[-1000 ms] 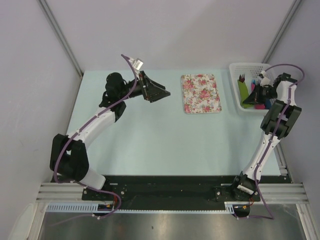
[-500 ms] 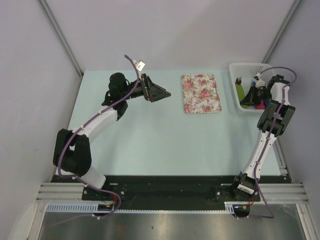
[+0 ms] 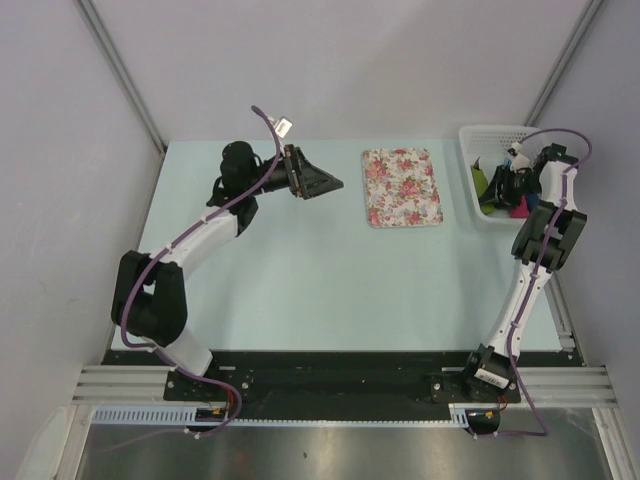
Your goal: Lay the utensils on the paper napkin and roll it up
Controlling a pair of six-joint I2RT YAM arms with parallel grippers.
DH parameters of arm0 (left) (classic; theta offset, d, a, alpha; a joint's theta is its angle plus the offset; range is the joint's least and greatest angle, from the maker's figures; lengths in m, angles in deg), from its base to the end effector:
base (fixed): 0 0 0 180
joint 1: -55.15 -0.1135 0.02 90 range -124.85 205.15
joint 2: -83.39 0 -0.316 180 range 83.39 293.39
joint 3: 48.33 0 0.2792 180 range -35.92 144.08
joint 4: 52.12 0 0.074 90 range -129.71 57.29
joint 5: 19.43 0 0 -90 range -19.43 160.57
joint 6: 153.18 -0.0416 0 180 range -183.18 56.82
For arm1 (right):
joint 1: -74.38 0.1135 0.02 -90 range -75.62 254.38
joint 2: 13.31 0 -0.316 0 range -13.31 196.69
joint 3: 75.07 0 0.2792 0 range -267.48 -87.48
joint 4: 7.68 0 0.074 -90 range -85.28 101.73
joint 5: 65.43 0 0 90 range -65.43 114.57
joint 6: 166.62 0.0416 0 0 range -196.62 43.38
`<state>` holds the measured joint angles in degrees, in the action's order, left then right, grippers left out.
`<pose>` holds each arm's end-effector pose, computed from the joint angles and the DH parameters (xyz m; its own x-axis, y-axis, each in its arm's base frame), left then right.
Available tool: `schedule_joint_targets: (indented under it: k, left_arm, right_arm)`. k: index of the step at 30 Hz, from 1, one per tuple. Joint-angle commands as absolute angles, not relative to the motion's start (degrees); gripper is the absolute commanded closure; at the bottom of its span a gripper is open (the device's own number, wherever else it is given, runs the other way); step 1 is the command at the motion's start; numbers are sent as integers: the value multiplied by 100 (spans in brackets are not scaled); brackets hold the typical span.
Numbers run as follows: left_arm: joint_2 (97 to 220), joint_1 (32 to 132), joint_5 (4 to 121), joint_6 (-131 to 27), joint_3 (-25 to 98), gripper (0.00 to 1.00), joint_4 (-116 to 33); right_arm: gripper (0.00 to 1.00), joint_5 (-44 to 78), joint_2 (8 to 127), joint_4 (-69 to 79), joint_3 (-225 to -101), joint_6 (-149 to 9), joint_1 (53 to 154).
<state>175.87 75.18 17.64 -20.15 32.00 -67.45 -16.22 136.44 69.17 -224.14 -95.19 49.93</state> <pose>0.3696 -0.1701 0.3759 -0.6135 -0.2141 -0.7601 0.7336 0.2016 -0.6490 0.5528 -0.2215 0.1664 -0.9015 0.1450 -0.4078 -0.1077 0.8374 0.5359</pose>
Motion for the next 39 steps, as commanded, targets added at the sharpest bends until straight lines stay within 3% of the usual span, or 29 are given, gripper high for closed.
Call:
schedule_joint_targets:
  k: [1,4,8,12,21,33,36,39]
  left_arm:
    - [17637,7457,1634,-1879,3448,2,-6959]
    - [17646,7449,1616,-1871,3465,2,-6976]
    - [17629,7431,1607,-1835,3448,2,-6994]
    - [17594,7422,1634,-1791,3413,2,-7056]
    - [17646,7422,1643,-1642,3386,2,-7249]
    - [17690,7414,1634,-1632,3439,2,-7285]
    - [17655,7387,1704,-1930,3544,1,-6872]
    - [17629,7326,1792,-2344,3790,1,-6196]
  right_arm:
    - [48,-822,13602,6608,-22442,-9675,5047]
    - [44,-629,13558,6546,-22424,-9701,5082]
    - [31,-470,13400,6458,-22424,-9675,5091]
    - [28,-294,13241,6352,-22389,-9701,5117]
    - [25,-354,12846,6142,-22389,-9657,5126]
    - [28,-724,12582,5843,-22230,-9605,5196]
    - [25,-873,12415,5729,-22257,-9474,5196]
    - [15,-1014,12108,5580,-22257,-9281,5214]
